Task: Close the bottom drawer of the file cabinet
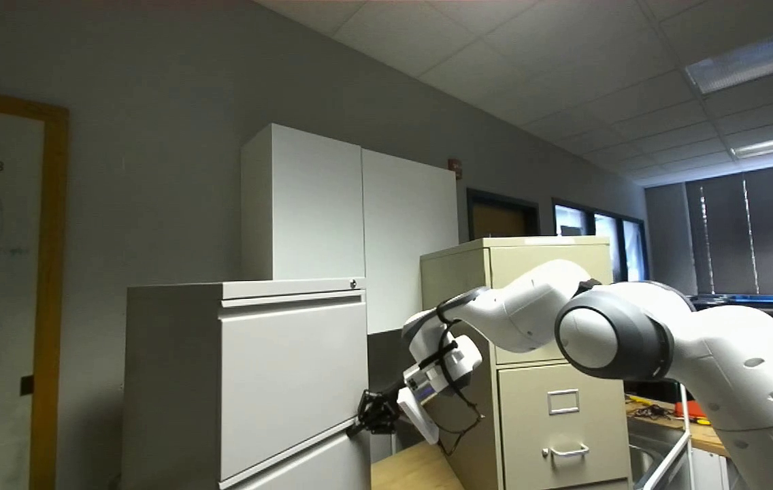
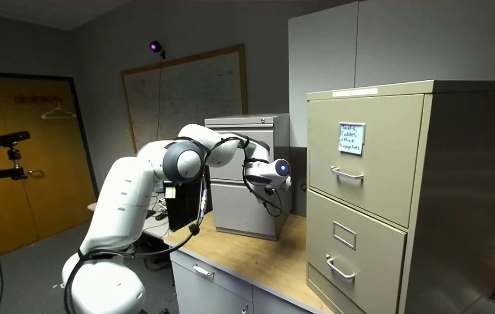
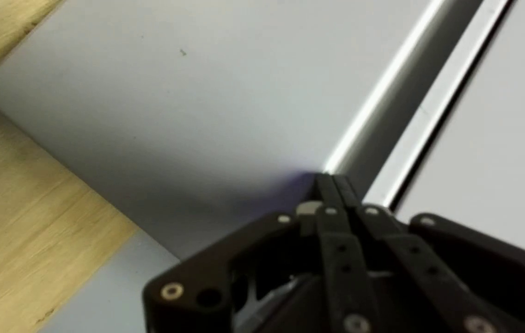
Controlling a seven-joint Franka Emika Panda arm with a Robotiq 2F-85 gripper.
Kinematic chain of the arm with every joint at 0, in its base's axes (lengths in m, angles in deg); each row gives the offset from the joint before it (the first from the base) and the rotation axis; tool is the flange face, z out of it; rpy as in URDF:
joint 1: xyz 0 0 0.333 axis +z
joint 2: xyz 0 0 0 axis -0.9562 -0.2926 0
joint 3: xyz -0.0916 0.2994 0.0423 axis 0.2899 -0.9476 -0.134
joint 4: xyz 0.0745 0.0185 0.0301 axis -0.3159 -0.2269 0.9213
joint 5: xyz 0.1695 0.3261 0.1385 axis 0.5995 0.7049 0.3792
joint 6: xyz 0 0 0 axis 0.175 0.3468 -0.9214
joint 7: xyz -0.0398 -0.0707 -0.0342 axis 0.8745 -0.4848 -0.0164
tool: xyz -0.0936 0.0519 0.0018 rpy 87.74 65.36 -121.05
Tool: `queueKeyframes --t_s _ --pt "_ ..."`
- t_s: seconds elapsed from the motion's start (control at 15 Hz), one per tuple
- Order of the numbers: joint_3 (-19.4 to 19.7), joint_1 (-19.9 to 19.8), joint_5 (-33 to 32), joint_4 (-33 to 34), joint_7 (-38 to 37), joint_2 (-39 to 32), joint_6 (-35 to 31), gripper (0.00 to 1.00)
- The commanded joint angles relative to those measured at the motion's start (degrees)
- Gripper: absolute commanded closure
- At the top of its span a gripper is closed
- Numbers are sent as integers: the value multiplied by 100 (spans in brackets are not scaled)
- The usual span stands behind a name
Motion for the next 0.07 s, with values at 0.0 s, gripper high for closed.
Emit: queueKeyframes --t_s 0.0 --pt "-288 -131 -140 969 -498 -281 266 97"
